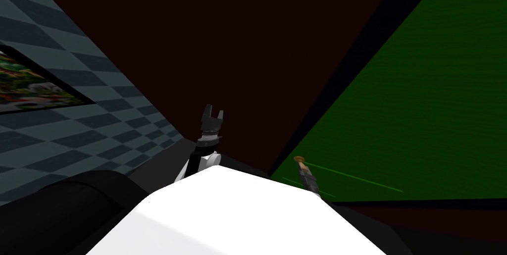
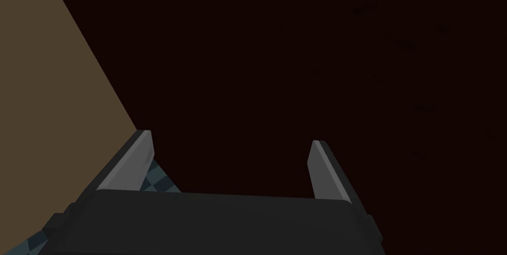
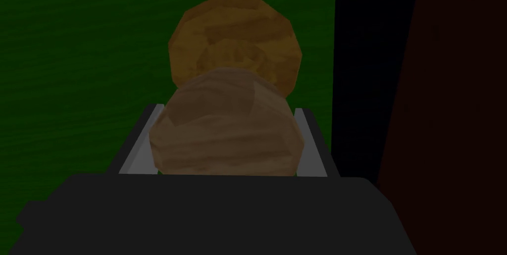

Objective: Pull the door open

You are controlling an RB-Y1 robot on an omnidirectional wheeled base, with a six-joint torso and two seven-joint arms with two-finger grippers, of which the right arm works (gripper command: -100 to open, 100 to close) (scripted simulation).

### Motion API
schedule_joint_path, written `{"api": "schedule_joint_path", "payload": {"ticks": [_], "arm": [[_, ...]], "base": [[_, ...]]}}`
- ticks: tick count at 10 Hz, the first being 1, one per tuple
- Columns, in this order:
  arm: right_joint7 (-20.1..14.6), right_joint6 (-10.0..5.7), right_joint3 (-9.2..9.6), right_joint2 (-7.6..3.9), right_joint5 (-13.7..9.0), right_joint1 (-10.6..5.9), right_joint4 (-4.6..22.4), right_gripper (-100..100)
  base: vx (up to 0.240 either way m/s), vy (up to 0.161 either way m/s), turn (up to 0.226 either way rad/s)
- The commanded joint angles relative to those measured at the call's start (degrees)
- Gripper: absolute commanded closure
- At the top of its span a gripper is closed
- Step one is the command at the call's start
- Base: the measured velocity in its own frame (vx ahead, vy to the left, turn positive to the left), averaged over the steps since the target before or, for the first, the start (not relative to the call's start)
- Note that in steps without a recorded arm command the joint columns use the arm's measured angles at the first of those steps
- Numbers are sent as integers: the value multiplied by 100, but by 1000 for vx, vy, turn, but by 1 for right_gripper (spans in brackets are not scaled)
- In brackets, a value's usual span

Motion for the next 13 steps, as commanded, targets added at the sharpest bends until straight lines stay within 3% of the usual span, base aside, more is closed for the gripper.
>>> {"api": "schedule_joint_path", "payload": {"ticks": [1,13], "arm": [[-241,19,64,7,-80,-6,-3,100],[-1912,116,409,-95,-747,-209,128,100]], "base": [[-51,-14,48],[-47,-15,46]]}}
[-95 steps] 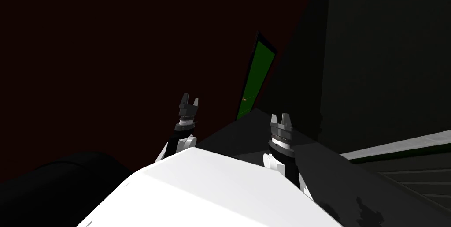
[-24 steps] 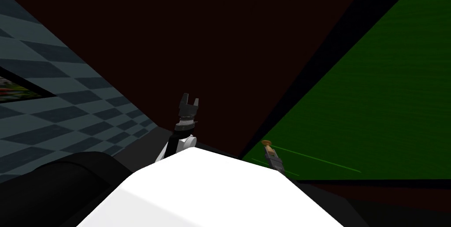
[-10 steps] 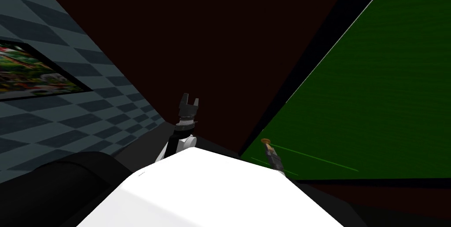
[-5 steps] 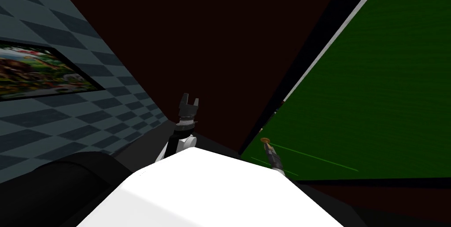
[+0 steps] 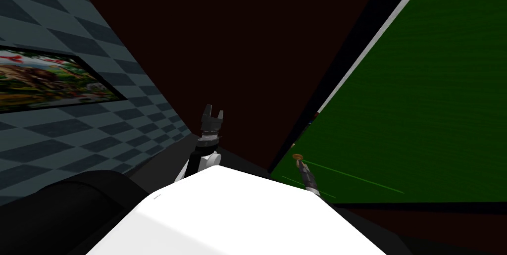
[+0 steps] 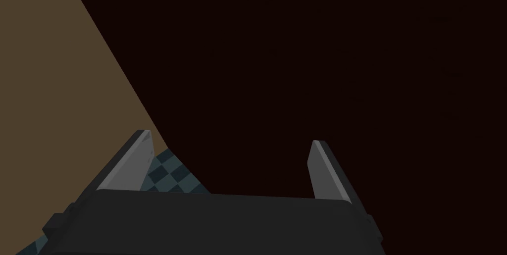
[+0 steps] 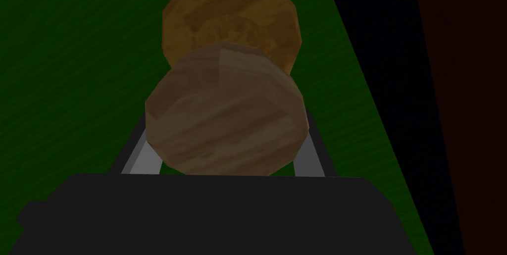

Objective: Pull the door open

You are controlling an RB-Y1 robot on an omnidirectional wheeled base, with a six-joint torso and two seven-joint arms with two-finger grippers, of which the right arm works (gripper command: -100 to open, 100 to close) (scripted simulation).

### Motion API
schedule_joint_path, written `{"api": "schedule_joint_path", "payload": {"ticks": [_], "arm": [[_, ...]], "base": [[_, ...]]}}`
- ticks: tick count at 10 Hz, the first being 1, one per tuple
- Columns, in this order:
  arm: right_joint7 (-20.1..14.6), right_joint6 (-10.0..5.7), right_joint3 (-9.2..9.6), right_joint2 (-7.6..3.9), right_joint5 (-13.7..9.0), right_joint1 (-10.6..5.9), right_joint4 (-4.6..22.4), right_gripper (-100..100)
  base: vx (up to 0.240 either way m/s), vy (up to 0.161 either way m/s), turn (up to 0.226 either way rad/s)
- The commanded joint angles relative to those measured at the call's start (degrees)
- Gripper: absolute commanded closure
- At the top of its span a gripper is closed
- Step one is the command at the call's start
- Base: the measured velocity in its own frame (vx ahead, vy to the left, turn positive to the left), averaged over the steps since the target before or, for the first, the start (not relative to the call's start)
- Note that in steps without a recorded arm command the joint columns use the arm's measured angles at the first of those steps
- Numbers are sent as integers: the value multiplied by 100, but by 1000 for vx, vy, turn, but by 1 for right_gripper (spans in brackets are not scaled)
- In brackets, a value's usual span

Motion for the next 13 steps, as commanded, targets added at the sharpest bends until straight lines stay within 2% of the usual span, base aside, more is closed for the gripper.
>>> {"api": "schedule_joint_path", "payload": {"ticks": [1,3,4,8,9,13], "arm": [[-187,6,73,37,-29,-13,38,100],[-550,29,153,14,-183,-60,69,100],[-602,29,153,14,-183,-60,69,100],[-1246,65,282,-25,-433,-136,118,100],[-1269,65,282,-25,-433,-136,118,100],[-1906,102,415,-64,-689,-214,168,100]], "base": [[-34,-18,31],[-40,-13,46],[-37,-13,31],[-40,-18,46],[-26,-13,20],[-41,-14,48]]}}
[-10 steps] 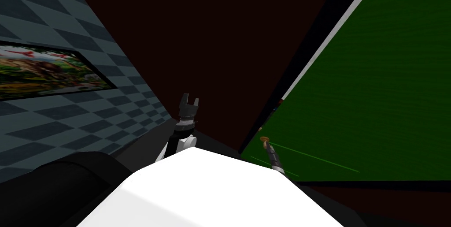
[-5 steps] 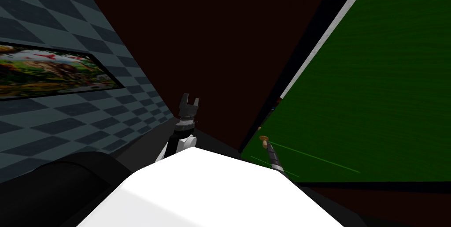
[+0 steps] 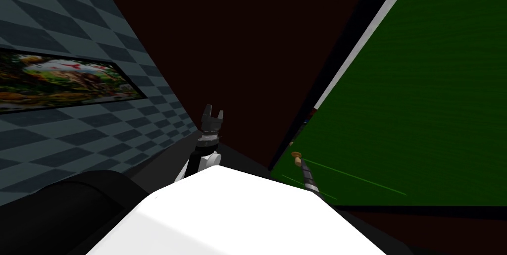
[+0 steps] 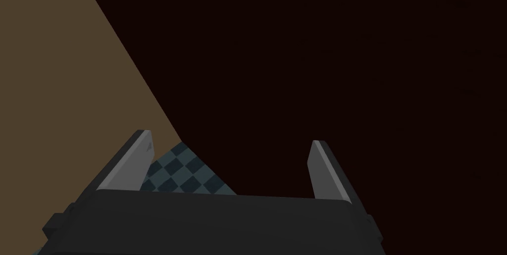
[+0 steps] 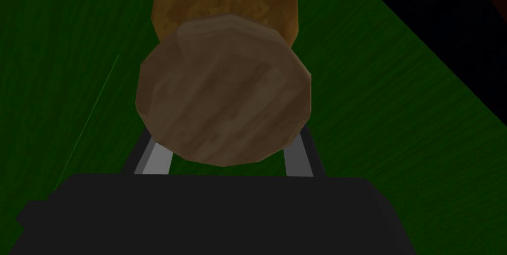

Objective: Pull the door open

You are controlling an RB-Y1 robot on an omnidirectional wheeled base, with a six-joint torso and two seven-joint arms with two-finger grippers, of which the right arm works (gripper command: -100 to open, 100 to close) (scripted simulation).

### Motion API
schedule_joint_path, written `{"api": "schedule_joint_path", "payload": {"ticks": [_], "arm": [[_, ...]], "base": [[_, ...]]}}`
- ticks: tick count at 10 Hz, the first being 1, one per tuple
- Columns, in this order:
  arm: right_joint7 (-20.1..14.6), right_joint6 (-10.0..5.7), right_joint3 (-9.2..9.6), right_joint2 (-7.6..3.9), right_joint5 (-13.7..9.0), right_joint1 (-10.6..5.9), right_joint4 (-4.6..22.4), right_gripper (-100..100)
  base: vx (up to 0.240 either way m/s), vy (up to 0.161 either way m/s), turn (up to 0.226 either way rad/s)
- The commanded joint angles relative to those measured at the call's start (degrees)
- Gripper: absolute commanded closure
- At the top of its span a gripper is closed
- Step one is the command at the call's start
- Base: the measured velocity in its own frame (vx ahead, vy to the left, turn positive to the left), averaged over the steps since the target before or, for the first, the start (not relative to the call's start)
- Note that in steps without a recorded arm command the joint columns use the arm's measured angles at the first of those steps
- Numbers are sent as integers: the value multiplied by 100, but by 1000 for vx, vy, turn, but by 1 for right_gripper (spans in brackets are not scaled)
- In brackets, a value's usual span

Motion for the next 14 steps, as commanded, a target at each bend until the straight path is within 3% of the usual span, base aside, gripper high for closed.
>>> {"api": "schedule_joint_path", "payload": {"ticks": [1,14], "arm": [[-175,-8,100,73,-13,-26,48,100],[-2024,98,479,-39,-743,-248,191,100]], "base": [[-21,-14,11],[-36,-15,41]]}}
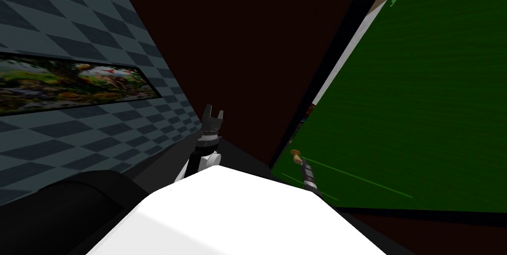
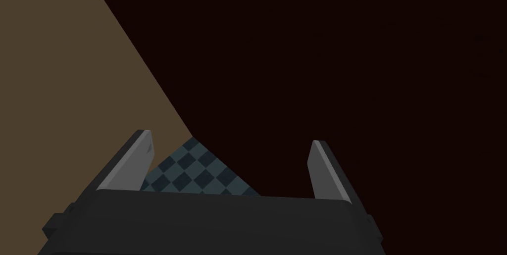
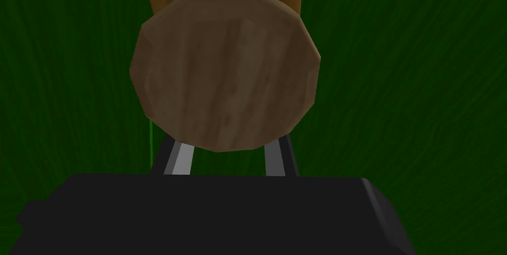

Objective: Pull the door open

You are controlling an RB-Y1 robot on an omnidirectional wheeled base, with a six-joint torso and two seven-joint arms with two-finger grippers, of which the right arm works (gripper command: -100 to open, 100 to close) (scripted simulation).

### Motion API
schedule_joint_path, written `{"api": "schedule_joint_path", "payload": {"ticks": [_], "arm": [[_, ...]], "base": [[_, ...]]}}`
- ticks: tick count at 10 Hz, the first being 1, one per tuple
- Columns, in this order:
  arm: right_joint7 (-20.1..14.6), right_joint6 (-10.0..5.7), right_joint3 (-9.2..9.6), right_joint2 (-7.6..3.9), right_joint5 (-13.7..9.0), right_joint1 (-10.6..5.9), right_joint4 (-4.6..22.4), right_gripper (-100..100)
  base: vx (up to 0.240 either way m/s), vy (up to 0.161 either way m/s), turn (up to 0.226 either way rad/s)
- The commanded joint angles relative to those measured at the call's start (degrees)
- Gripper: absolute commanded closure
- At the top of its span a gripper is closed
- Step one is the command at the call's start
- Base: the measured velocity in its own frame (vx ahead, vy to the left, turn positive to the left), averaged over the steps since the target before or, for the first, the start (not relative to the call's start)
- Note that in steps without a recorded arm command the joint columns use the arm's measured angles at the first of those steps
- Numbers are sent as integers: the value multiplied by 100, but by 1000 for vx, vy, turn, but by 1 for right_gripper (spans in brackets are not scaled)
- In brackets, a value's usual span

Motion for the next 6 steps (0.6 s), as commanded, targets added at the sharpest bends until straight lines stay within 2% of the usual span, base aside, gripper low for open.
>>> {"api": "schedule_joint_path", "payload": {"ticks": [1,3,6], "arm": [[-176,-15,119,75,-7,-23,-34,100],[-548,12,216,47,-194,-80,3,100],[-888,25,265,32,-288,-108,21,100]], "base": [[-28,-8,48],[-39,-14,53],[-38,-12,47]]}}
